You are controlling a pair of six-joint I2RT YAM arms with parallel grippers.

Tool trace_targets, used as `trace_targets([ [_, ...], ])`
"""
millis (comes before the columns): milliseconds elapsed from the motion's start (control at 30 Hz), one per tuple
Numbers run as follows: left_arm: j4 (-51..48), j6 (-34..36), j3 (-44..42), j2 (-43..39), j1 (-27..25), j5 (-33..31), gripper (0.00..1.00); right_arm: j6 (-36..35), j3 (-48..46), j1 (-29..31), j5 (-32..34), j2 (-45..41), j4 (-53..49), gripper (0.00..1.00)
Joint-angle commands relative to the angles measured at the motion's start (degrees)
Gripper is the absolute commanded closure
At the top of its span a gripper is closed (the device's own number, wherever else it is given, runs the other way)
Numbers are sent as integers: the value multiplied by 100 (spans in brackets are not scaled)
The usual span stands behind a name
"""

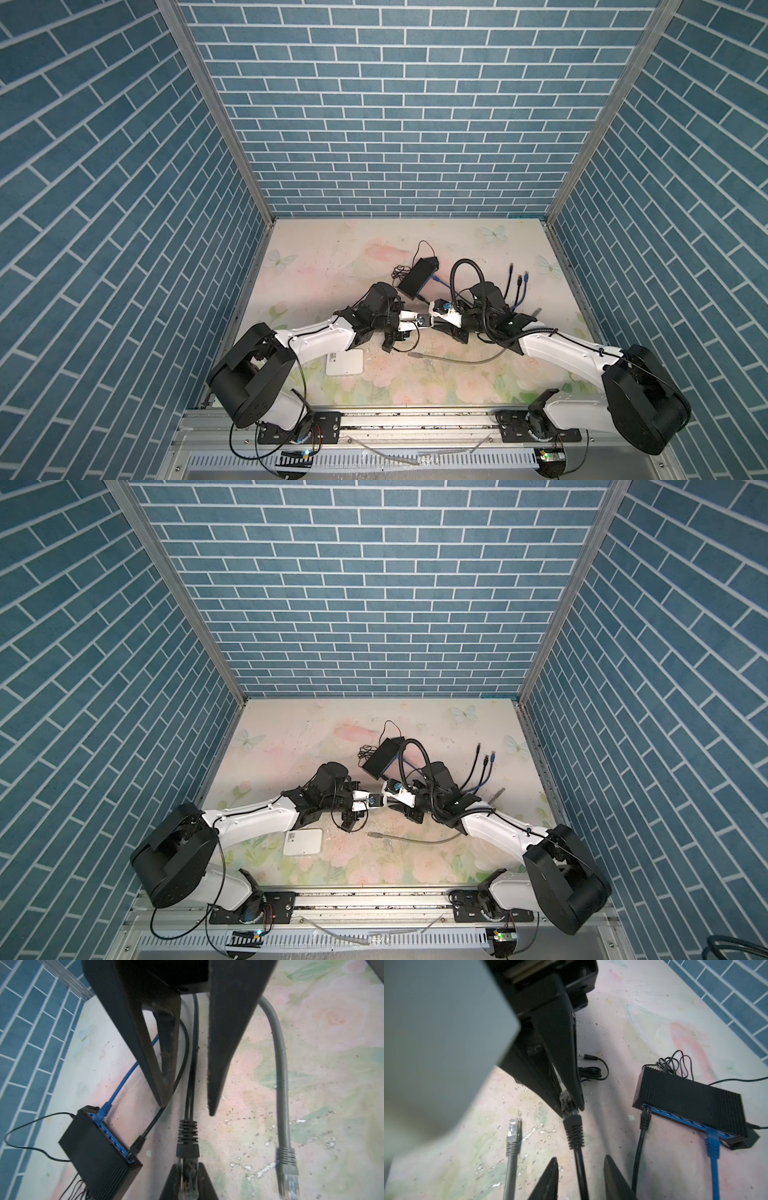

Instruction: Insert the plug into the switch port

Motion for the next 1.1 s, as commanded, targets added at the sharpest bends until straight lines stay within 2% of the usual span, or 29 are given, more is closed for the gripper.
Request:
trace_targets([
  [0, -202, -311, 349, 145, 183, 475, 86, -678, -275, 205, 204, -92, 753, 63],
  [167, -663, -338, 673, 294, 203, 814, 86, -978, -352, 379, 450, 30, 1010, 63],
  [433, -894, -273, 826, 334, 256, 928, 86, -1147, -452, 450, -13, 14, 1036, 63],
  [600, -601, -295, 672, 242, 282, 789, 86, -964, -559, 465, 117, 23, 1110, 63],
  [900, -349, -342, 487, 103, 309, 740, 86, -273, -1037, 458, 1107, -75, 2263, 63],
  [1067, -327, -335, 476, 97, 360, 763, 86, -372, -1121, 461, 776, -360, 2125, 63],
])
